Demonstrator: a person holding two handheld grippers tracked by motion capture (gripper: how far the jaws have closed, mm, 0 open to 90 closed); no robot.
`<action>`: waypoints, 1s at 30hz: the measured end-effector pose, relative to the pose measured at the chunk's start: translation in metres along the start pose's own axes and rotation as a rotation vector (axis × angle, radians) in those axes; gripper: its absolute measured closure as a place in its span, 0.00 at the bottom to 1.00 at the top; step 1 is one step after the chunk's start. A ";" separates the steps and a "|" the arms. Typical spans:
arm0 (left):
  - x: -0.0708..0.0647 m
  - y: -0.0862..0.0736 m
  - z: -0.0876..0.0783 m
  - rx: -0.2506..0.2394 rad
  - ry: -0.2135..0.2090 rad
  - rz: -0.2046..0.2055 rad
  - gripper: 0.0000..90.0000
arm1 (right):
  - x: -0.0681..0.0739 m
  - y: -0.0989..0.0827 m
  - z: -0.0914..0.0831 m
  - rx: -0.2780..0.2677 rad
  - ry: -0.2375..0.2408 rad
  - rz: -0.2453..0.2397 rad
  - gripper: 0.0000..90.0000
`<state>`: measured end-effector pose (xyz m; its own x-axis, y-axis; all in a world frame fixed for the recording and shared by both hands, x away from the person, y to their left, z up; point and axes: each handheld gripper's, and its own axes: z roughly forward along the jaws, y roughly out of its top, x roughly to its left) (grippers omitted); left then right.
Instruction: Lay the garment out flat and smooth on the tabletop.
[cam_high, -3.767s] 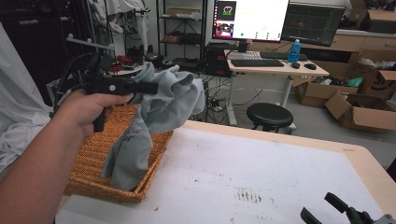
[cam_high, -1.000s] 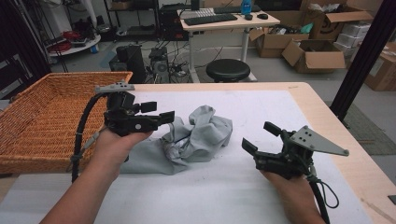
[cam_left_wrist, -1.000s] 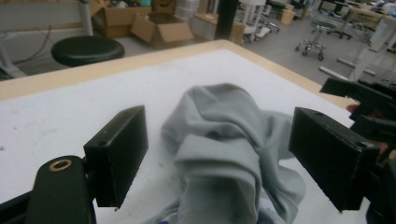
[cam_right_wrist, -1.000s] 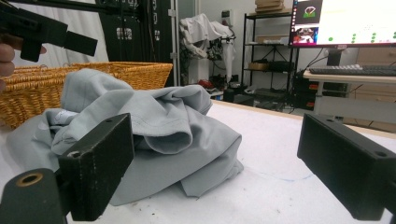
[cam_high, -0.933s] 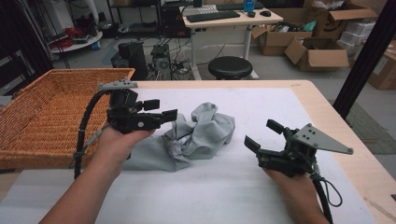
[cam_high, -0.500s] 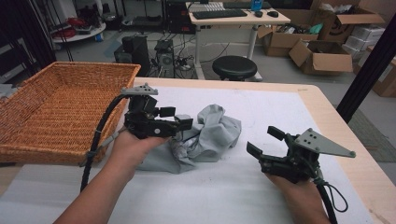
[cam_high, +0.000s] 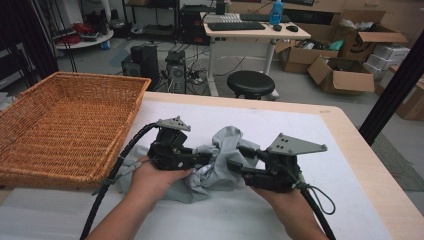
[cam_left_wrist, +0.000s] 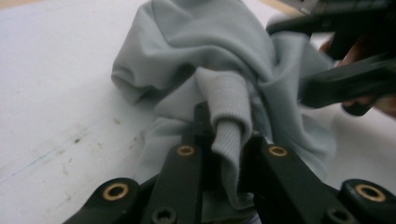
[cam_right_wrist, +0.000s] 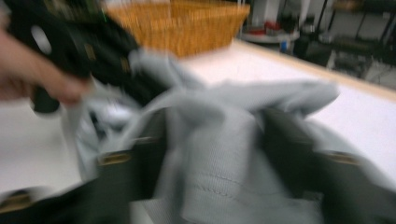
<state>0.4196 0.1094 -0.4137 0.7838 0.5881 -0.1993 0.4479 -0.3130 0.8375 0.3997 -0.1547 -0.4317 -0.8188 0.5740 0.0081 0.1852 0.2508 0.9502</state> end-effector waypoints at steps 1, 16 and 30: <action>0.001 0.001 -0.002 0.001 0.005 -0.003 0.93 | 0.000 -0.001 0.001 0.010 0.004 0.001 0.76; 0.013 -0.004 -0.055 -0.071 0.110 -0.070 0.94 | -0.029 -0.019 -0.119 0.051 -0.241 0.069 0.95; 0.016 0.014 -0.053 -0.162 0.114 -0.110 0.64 | -0.052 -0.031 -0.160 0.012 -0.319 0.117 0.77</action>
<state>0.4155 0.1543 -0.3785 0.6764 0.6953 -0.2428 0.4460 -0.1243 0.8864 0.3497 -0.3173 -0.4120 -0.5806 0.8140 0.0175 0.2764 0.1768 0.9447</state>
